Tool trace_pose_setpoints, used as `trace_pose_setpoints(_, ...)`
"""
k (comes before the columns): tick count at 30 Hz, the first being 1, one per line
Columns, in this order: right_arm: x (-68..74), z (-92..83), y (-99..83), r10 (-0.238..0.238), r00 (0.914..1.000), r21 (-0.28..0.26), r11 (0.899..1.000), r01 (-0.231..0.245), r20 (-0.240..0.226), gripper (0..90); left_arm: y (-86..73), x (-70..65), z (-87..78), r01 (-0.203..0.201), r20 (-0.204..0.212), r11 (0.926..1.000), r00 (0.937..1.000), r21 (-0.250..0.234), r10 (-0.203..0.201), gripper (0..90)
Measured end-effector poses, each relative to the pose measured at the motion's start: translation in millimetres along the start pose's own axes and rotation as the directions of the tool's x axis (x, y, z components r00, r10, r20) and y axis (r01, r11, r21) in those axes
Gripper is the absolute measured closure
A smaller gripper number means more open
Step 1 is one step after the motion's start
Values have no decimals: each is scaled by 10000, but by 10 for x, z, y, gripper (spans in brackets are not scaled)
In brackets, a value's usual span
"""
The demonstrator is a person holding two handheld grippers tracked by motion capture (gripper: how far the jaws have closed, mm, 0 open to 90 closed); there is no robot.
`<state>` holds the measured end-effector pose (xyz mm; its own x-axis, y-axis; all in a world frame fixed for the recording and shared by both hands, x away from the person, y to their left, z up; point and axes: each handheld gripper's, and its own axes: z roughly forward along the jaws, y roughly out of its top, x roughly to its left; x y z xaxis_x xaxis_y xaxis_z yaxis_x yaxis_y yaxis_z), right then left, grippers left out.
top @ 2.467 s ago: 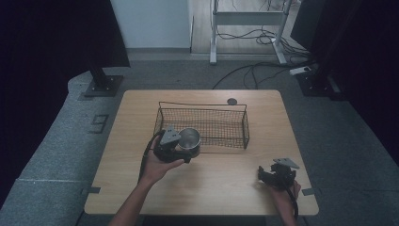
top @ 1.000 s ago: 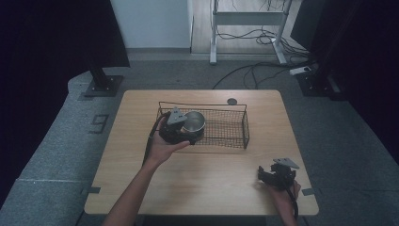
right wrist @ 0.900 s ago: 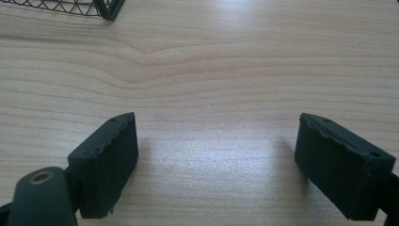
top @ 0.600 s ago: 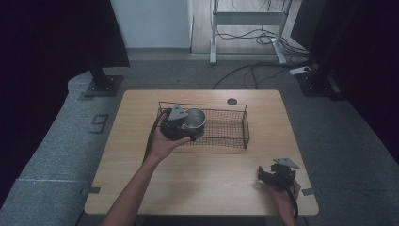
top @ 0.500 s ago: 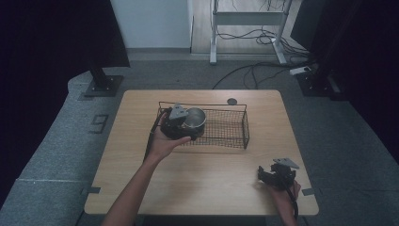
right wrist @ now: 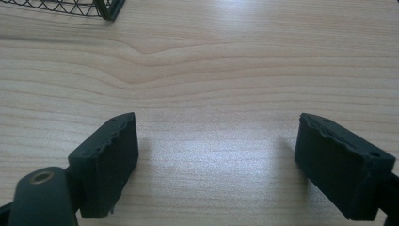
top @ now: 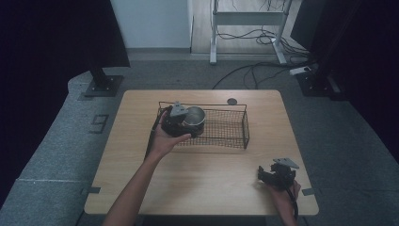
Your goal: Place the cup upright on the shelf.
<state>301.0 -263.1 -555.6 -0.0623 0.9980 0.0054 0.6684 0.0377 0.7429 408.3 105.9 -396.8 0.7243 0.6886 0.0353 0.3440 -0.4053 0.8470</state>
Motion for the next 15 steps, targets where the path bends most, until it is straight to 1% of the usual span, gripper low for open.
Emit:
trace_pose_setpoints(7, 0, 0, 0, -1, 10000, 1, 10000, 1, -3, 138, -19, 43, 88, 123, -40, 9998, 9999, 168, -122, 191)
trace_pose_setpoints(8, -2, -1, 0, -3, 10000, 8, 10000, 3, -25, 138, -29, 36, 125, 72, -157, 9998, 9999, 211, -69, 191)
trace_pose_setpoints(10, -2, -1, 0, 1, 10000, 8, 10000, -1, -33, 138, -32, 33, 140, 9, -184, 9997, 9998, 246, -5, 191)
trace_pose_setpoints(14, -2, -2, 0, 9, 10000, 22, 10000, -9, -42, 138, -45, 40, 213, 114, -70, 9995, 9999, 290, -112, 191)
trace_pose_setpoints(15, -2, -2, 0, 7, 10000, 22, 10000, -7, -43, 138, -58, 50, 257, 180, -56, 9992, 9998, 354, -178, 191)
